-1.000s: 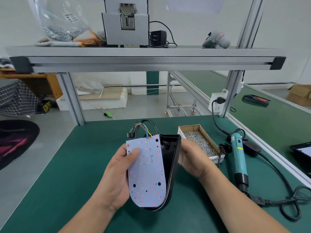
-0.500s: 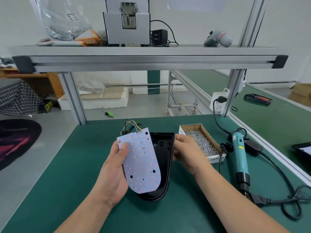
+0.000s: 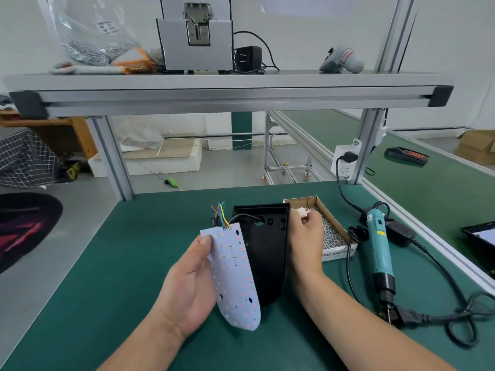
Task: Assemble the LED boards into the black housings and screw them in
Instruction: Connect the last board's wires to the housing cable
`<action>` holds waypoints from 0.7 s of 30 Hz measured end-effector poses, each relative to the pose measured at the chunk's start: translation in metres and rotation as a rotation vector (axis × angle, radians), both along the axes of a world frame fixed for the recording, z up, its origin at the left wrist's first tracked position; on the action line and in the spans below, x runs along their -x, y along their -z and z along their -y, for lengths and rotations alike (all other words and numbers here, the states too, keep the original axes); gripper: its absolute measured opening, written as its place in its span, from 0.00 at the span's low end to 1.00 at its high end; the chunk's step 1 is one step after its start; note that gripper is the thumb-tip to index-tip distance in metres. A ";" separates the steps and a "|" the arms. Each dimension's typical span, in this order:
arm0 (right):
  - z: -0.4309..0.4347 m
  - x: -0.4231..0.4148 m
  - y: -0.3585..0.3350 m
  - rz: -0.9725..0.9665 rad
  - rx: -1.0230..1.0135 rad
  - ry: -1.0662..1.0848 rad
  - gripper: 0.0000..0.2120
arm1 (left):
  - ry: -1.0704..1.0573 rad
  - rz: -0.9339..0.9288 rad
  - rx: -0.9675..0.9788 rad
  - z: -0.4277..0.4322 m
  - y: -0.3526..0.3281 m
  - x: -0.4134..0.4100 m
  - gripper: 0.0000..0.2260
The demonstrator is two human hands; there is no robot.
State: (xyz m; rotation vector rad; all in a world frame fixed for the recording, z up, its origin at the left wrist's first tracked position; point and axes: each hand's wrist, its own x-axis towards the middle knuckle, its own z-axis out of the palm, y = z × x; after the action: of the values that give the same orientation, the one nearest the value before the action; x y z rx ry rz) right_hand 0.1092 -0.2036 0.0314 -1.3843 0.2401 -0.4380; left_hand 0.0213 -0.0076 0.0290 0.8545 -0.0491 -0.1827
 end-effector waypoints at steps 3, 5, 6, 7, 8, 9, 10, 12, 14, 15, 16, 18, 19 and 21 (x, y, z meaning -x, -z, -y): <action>0.001 0.000 -0.002 0.067 -0.073 0.043 0.04 | 0.049 -0.022 -0.019 0.006 0.002 0.001 0.20; 0.003 -0.002 -0.004 0.148 -0.036 0.032 0.04 | 0.102 -0.044 -0.040 0.009 0.003 0.003 0.21; 0.004 -0.003 -0.004 0.184 0.029 0.028 0.05 | 0.126 -0.056 -0.051 0.011 0.004 0.004 0.21; 0.005 -0.005 -0.004 0.213 0.104 0.013 0.06 | 0.141 -0.066 -0.057 0.012 0.005 0.005 0.20; 0.005 -0.007 -0.004 0.231 0.173 -0.013 0.06 | 0.143 -0.079 -0.058 0.012 0.006 0.005 0.20; 0.004 -0.008 -0.003 0.243 0.235 -0.052 0.06 | 0.133 -0.097 -0.050 0.010 0.006 0.004 0.19; 0.003 -0.009 -0.003 0.256 0.292 -0.093 0.07 | 0.115 -0.114 -0.027 0.007 0.006 0.003 0.20; 0.004 -0.007 -0.002 0.299 0.413 -0.159 0.08 | 0.082 -0.127 0.025 -0.001 0.005 0.000 0.22; 0.005 -0.004 -0.003 0.334 0.585 -0.175 0.08 | 0.062 -0.143 0.043 -0.006 0.002 -0.002 0.21; 0.005 -0.003 -0.004 0.339 0.694 -0.163 0.07 | 0.051 -0.157 0.043 -0.007 0.002 -0.002 0.21; 0.006 -0.003 -0.006 0.338 0.809 -0.144 0.05 | 0.039 -0.170 0.040 -0.007 0.002 -0.002 0.22; 0.008 -0.002 -0.011 0.331 1.023 -0.121 0.04 | 0.020 -0.175 0.030 -0.008 0.003 -0.003 0.22; 0.009 -0.002 -0.013 0.316 1.124 -0.123 0.04 | 0.008 -0.170 0.019 -0.009 0.002 -0.003 0.22; 0.011 0.000 -0.016 0.253 1.312 -0.124 0.06 | -0.020 -0.158 -0.018 -0.011 0.001 -0.004 0.22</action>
State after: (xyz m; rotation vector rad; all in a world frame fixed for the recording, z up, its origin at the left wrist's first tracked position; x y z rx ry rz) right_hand 0.1092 -0.2142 0.0479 -2.5647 -0.4386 -0.7033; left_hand 0.0255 0.0037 0.0284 0.8563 0.1084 -0.2318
